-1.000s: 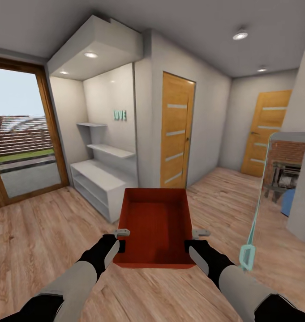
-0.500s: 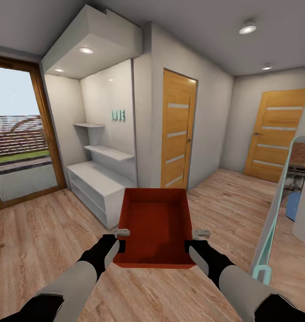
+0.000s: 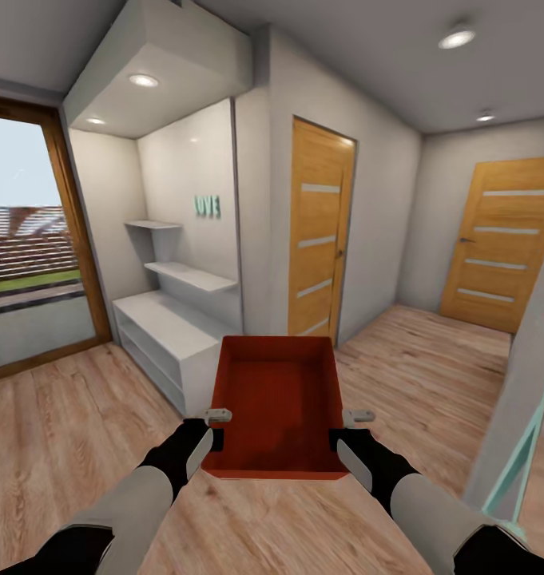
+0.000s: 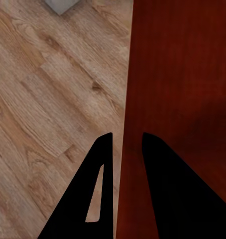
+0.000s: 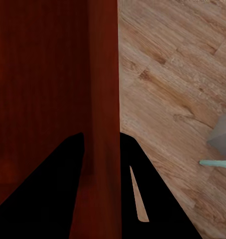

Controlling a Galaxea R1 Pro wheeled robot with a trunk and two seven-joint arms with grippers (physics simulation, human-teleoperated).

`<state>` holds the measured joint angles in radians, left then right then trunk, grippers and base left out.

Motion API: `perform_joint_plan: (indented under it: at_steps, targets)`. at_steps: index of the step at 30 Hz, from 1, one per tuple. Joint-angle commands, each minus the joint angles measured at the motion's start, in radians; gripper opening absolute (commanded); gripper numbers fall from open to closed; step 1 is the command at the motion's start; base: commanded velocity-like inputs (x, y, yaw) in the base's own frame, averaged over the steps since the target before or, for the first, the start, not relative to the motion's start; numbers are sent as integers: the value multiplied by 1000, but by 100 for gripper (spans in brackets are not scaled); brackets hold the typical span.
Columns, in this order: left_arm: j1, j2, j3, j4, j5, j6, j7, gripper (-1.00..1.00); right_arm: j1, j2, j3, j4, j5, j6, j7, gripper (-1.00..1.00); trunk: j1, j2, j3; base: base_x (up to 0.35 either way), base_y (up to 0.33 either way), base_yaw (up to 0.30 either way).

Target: Move the two storage containers from the living room to the garage. In the garage, place one container on the floor and stack the other container on top of it (either order is fine).

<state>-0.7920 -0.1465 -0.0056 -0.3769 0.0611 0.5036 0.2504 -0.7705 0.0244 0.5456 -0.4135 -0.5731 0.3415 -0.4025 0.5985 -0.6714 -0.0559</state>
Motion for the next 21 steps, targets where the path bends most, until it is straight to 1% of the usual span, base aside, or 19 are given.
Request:
perform_joint_plan:
  at_steps: [1,10,21]
  targets:
    - [0,1,-7,2,-26,12,27,-100,-3,-1,-16,-4,25,7,-10,-100,1,-2,-2,322,0,-27]
    - [0,1,-7,2,-26,12,26,-100,-3,-1,-16,-4,25,7,-10,-100,1,-2,-2,322,0,-206]
    - [0,1,-7,2,-26,12,27,-100,-3,-1,-16,-4,25,7,-10,-100,1,-2,-2,322,0,-20]
